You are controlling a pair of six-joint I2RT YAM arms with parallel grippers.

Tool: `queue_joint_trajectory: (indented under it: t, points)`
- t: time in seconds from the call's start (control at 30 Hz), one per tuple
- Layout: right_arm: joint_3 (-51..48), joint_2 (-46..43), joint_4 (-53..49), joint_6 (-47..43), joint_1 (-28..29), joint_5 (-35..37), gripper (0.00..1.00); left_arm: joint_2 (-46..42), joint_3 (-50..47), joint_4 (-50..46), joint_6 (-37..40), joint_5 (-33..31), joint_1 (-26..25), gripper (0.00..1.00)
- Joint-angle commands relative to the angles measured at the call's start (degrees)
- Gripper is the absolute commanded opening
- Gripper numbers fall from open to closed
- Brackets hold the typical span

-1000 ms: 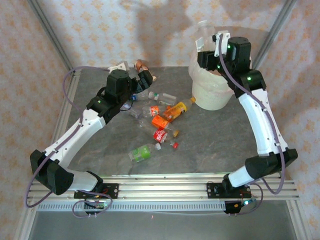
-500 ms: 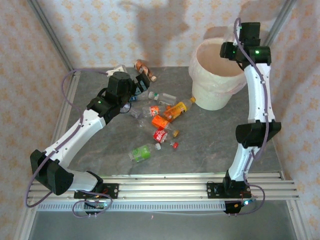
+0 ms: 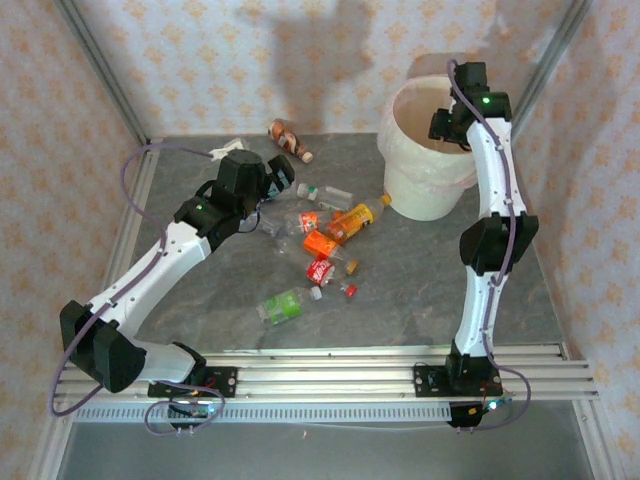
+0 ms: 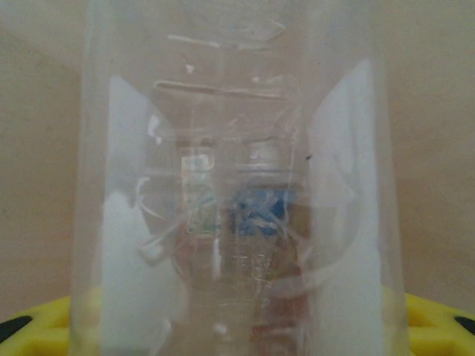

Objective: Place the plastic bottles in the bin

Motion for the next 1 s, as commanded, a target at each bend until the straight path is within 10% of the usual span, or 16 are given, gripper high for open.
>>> queue_joint_trajectory:
  t: [0.0, 0.33, 0.97]
  points:
    - [2.4, 1.1, -1.0, 1.8, -0.2, 0.0, 0.52, -0.5, -0.1, -1.7, -0.9, -2.6, 0.5, 1.00]
    - [-0.5, -5.5, 1.6, 4.1, -0.1, 5.2, 0.85, 0.9, 0.3, -2.3, -1.6, -2.5, 0.8, 1.00]
    - [-29.4, -30.4, 24.5, 4.5, 2.5, -1.4, 0.93, 4.5, 1.6, -4.5, -4.4, -2.2, 1.3, 1.00]
